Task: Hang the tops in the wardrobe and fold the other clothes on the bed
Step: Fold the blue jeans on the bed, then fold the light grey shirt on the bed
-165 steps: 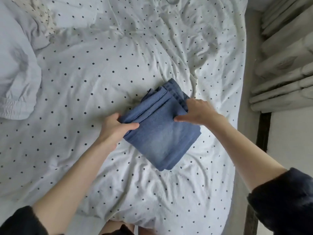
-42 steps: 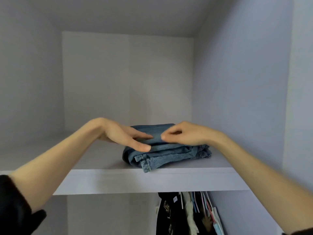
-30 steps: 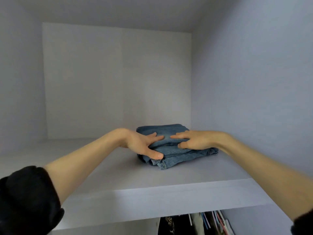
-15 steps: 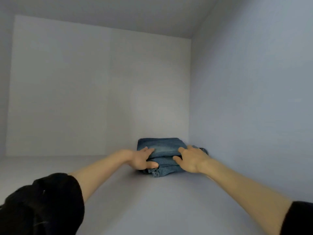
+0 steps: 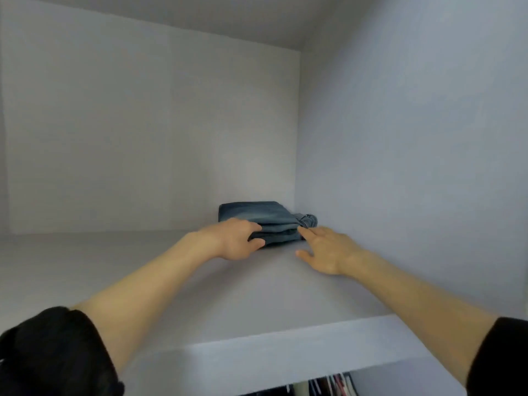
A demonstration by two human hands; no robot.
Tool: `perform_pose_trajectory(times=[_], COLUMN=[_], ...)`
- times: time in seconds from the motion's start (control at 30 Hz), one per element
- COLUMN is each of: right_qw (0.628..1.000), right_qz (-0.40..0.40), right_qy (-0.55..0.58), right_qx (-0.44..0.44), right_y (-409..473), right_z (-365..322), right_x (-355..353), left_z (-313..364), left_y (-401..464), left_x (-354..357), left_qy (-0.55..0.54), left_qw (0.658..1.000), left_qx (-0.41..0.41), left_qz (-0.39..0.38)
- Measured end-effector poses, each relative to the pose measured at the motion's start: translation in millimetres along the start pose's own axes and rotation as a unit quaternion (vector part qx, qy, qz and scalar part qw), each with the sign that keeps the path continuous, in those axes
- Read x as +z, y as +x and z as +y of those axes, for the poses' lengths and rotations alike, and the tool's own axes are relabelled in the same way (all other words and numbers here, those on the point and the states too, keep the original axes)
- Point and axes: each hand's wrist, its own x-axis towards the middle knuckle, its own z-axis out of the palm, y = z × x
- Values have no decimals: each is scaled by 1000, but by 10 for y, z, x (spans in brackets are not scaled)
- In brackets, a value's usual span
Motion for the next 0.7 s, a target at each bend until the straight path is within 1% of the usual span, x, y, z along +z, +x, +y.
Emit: perform_pose_trajectory(times=[0.07,0.13,0.2,0.23,0.3,0.37,0.43,0.5,0.57,0.63,0.7], right_qw=[999,997,993,989,977,959,932,904,887,875,857], right_qz=[31,55,94,125,162,192,204,201,181,145,117], right_qy=[-19,-12,10,30,92,162,238,301,328,340,347], right_qx=[23,47,77,79,105,134,182,227,270,312,363], right_y=[-394,-840,-1391,-1526,-2112,-2641,-3220,-3728,-4262,-4770,-5384], right_z=[-72,-149,-225,-258,-389,-505,-641,-738,-803,-860,-880], right_x=[-124,-216,-278,-310,-319,-256,-195,-96,28,169,293], left_z=[183,380,579,625,820,984,1153,1326,1567,1832,2188], left_y=[-284,-594,-978,-1097,-1505,-1864,-2231,-2539,-2821,-3105,-3436], left_x=[-49,-44,28,50,182,330,479,665,865,1044,1197], left_qy=[-35,-102,-185,-220,-294,-358,-414,-441,-445,-447,-455], left_qw=[997,985,958,943,913,891,877,871,871,866,853], left_qx=[50,88,119,126,158,175,183,188,206,222,247], left_qz=[43,111,182,215,236,216,160,102,39,-14,-67])
